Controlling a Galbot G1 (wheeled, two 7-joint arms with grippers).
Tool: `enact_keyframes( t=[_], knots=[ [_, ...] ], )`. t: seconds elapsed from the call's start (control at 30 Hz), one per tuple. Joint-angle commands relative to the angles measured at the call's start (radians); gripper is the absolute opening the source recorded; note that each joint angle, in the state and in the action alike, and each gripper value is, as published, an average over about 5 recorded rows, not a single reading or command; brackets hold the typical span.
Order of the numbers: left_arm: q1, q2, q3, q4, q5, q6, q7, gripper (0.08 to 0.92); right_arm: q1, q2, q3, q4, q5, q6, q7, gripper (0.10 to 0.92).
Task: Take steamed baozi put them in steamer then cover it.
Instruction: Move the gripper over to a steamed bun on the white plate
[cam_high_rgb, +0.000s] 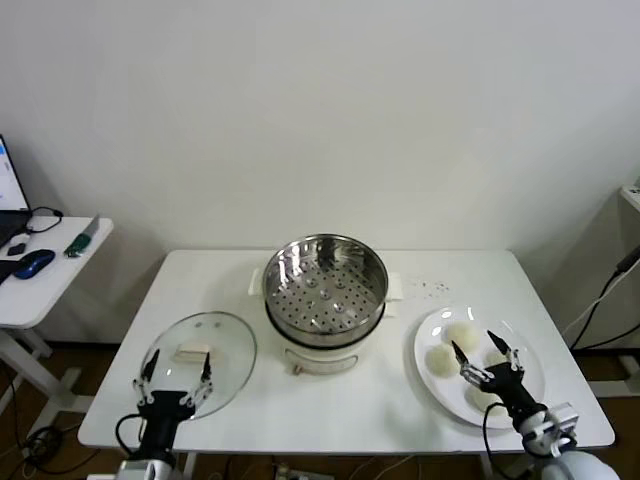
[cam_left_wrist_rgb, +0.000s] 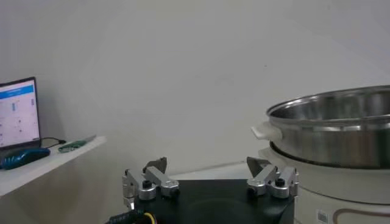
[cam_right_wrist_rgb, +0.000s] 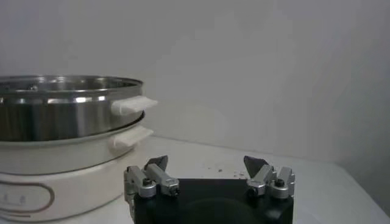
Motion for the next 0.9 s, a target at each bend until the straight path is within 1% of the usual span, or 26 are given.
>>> enact_keyframes(
  t=[0.03, 0.07, 0.17, 0.27, 0.37, 0.47, 0.57, 0.73, 0.9],
  knots=[
    [0.004, 0.012, 0.003, -0.004, 0.000, -0.002, -0.001, 0.823, 0.164, -0.232, -0.015, -0.101, -0.114, -0.046, -0.288, 0.823],
    [0.005, 0.012, 0.004, -0.005, 0.000, -0.003, -0.001, 0.823, 0.185, -0.258, -0.026, -0.118, -0.127, -0.048, -0.328, 0.823],
    [0.009, 0.017, 0.006, -0.007, 0.001, -0.004, -0.001, 0.823, 0.329, -0.405, -0.115, -0.216, -0.198, -0.065, -0.542, 0.823],
    [0.014, 0.021, 0.007, -0.011, 0.000, -0.005, -0.001, 0.823, 0.475, -0.521, -0.231, -0.311, -0.278, -0.081, -0.706, 0.823],
    [0.019, 0.026, 0.006, -0.012, -0.001, -0.008, -0.001, 0.823, 0.579, -0.587, -0.330, -0.364, -0.353, -0.081, -0.802, 0.823],
    [0.019, 0.036, 0.006, -0.009, -0.003, -0.007, 0.000, 0.823, 0.708, -0.629, -0.459, -0.402, -0.398, -0.075, -0.863, 0.823],
    [0.010, 0.046, 0.008, -0.003, -0.004, -0.003, 0.000, 0.823, 0.884, -0.637, -0.627, -0.443, -0.434, -0.067, -0.899, 0.823],
    [0.003, 0.049, 0.011, 0.001, -0.005, 0.000, -0.001, 0.823, 1.230, -0.593, -0.995, -0.518, -0.460, -0.065, -0.931, 0.823],
    [0.010, 0.053, 0.005, 0.007, -0.008, -0.002, -0.001, 0.823, 1.468, -0.514, -1.303, -0.589, -0.449, -0.086, -0.934, 0.823]
  ],
)
